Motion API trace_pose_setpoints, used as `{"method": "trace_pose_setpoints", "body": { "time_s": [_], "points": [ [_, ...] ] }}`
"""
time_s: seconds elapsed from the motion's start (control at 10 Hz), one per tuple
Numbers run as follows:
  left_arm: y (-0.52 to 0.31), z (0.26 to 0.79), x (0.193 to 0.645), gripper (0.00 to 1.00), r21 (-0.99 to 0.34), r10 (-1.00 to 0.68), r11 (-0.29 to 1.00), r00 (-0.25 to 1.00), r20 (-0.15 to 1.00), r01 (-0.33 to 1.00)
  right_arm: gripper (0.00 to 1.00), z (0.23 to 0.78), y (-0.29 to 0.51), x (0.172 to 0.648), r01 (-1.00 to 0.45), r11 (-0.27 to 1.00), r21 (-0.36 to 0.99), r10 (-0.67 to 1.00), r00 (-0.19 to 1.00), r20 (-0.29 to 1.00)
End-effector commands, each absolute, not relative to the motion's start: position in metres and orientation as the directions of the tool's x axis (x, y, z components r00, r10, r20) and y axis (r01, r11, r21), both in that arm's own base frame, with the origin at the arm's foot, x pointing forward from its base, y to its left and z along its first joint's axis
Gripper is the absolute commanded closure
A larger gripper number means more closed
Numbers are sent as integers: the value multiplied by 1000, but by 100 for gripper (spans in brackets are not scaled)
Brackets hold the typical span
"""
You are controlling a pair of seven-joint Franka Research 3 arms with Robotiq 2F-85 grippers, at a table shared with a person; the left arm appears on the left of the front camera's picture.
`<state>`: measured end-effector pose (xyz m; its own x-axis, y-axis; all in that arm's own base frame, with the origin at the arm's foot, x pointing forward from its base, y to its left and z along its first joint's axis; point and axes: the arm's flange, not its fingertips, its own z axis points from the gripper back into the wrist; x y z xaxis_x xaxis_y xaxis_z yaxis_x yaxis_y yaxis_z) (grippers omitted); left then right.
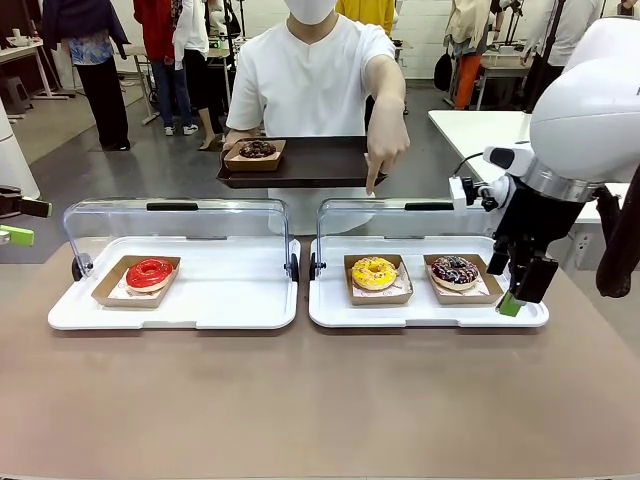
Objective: Provide the desired donut to the person.
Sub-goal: Pick up and lift the Paper togo box containing the Donut pointed at by the person.
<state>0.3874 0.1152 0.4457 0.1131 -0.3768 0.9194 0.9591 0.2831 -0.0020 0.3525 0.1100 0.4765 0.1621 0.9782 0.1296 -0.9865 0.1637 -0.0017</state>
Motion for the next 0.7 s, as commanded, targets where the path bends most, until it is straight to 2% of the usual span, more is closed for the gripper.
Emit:
{"method": "trace_pose_setpoints", "body": {
  "time_s": [0.0, 0.6],
  "points": [
    [117, 446, 386, 0, 3, -366, 283, 105, 925, 959, 0, 478, 123, 351, -986, 165, -24, 983, 163, 86],
    [117, 446, 386, 0, 3, -366, 283, 105, 925, 959, 0, 477, 120, 350, -989, 148, -14, 984, 146, 106]
  ]
}}
